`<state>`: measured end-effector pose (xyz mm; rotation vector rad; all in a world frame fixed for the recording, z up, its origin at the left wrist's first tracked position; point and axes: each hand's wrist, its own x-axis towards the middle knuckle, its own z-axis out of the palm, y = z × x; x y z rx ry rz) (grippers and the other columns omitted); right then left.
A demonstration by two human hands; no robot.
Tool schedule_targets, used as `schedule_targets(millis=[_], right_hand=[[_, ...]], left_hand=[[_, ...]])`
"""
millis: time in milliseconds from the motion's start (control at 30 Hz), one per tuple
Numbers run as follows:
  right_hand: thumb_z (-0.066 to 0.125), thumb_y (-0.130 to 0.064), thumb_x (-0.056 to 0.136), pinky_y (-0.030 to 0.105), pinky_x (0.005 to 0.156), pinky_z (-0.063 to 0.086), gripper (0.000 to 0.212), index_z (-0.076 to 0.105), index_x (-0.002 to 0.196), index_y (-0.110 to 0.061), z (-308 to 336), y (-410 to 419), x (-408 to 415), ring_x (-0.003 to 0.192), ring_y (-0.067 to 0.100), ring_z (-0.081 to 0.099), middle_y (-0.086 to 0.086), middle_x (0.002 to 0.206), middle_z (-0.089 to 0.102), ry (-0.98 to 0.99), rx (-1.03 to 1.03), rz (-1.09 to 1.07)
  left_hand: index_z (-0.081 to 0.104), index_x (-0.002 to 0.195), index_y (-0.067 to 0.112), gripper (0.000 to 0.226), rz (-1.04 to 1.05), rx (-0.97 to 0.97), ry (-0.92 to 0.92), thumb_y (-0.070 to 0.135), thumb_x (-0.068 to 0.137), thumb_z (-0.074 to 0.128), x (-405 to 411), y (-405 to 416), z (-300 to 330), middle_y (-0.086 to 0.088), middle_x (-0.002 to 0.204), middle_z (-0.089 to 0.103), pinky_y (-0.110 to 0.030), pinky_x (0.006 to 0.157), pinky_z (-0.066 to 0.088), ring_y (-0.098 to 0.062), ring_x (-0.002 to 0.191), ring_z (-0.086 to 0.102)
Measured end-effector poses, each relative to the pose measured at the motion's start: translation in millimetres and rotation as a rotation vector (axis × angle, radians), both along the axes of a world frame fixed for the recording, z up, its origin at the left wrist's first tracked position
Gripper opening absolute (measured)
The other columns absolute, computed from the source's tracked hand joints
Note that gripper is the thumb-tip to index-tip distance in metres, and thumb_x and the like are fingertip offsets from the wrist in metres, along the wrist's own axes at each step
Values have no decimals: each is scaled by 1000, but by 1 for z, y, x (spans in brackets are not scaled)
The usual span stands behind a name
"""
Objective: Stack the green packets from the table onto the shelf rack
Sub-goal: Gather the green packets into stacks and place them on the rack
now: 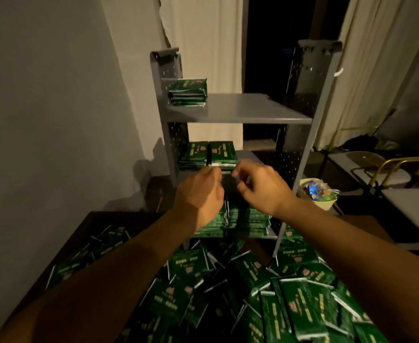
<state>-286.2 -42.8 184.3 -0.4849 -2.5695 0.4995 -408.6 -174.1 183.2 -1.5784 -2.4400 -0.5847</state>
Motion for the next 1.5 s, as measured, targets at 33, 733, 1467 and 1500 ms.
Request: schedule_targets(millis=[33, 733, 1467, 1500], right_hand=[[60, -14, 90, 29, 67, 40, 20, 60, 109, -23, -4, -6, 5, 77, 18, 53, -4, 89, 60, -15, -5, 9], [66, -37, 92, 31, 91, 51, 32, 65, 117, -16, -171, -128, -26, 112, 26, 62, 7, 119, 66, -735, -388, 8], [76, 6, 79, 37, 81, 55, 29, 63, 91, -17, -272, -116, -70, 83, 12, 62, 0, 88, 65, -293, -891, 133], [76, 5, 80, 30, 80, 55, 30, 64, 95, -17, -270, -112, -70, 85, 10, 63, -2, 91, 66, -304, -907, 171]], left_hand=[[56, 113, 14, 18, 0, 7, -27, 15, 99, 44, 3, -5, -5, -2, 103, 55, -32, 71, 41, -22, 85, 54], [64, 117, 15, 25, -110, -295, -339, 5, 98, 53, -49, -135, -162, -2, 113, 63, -38, 83, 53, -21, 97, 62], [58, 118, 25, 49, 138, 93, -891, 18, 78, 86, -71, -138, -280, 15, 100, 67, -7, 72, 47, 6, 88, 65], [63, 116, 22, 43, 93, 78, -926, 14, 80, 84, -75, -137, -282, 17, 98, 68, -4, 73, 46, 11, 88, 65]])
